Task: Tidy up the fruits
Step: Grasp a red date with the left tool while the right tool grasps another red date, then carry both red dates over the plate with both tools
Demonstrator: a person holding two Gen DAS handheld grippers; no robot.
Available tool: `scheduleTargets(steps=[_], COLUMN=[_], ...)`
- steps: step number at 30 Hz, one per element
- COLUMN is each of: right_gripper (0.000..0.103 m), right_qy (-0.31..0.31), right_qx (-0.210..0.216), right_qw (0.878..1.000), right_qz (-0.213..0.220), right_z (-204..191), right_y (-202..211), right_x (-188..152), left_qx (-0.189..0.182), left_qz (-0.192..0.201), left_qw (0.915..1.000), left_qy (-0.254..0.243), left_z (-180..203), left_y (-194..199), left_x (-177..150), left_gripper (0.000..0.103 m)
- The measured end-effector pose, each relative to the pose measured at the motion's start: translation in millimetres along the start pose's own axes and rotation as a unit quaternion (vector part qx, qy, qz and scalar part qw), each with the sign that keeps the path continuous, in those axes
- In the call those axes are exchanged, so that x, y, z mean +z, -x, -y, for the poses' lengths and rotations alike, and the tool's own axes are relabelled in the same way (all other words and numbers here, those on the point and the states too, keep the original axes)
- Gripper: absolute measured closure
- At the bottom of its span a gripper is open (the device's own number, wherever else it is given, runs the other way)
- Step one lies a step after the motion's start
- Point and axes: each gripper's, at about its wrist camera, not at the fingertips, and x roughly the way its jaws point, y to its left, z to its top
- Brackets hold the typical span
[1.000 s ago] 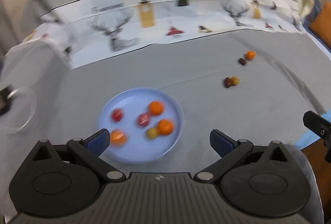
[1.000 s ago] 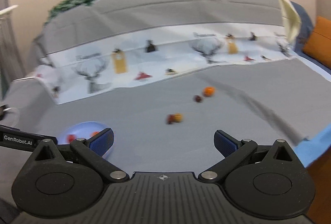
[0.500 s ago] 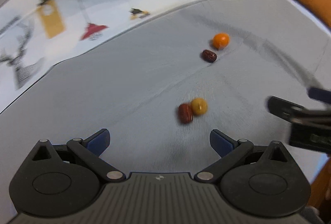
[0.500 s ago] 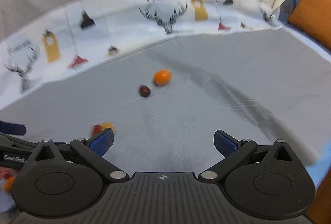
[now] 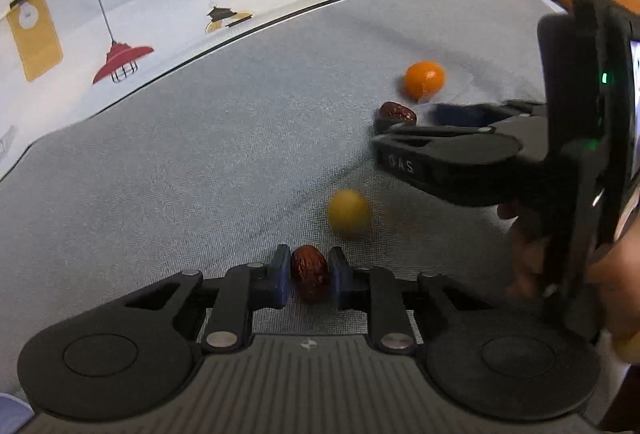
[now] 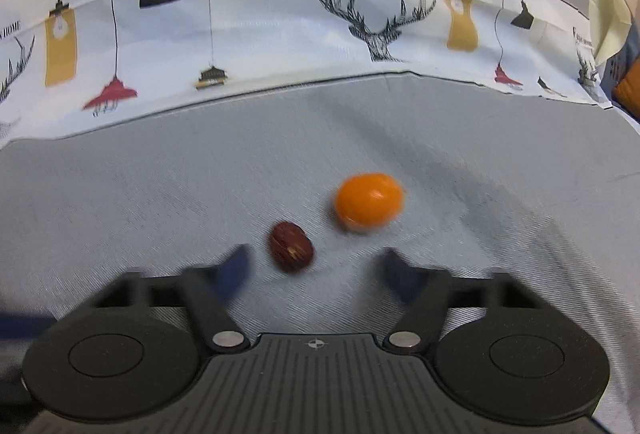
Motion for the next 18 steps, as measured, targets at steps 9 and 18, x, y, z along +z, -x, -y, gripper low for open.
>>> scheduleTargets(steps=[9, 18], right_gripper=[0.081, 0.081], right_qy=[-0.076, -0.067], right_qx=[-0.023, 0.044], right_qw=[0.997, 0.993], right_qz=[0.007, 0.091], right_z=[21.2, -7.7], right_y=[85.7, 282.6], right_x=[-3.8, -31.9], left_qx=[0.018, 0.044], left_qz=[0.021, 0.018], left_qw=[0.9994, 0.9965], left_qy=[0.019, 0.069], left_z=[-3.9, -18.2], left_y=[84.3, 225.3], left_x=[-13.8, -85.3], left_gripper=[0.081, 0.081])
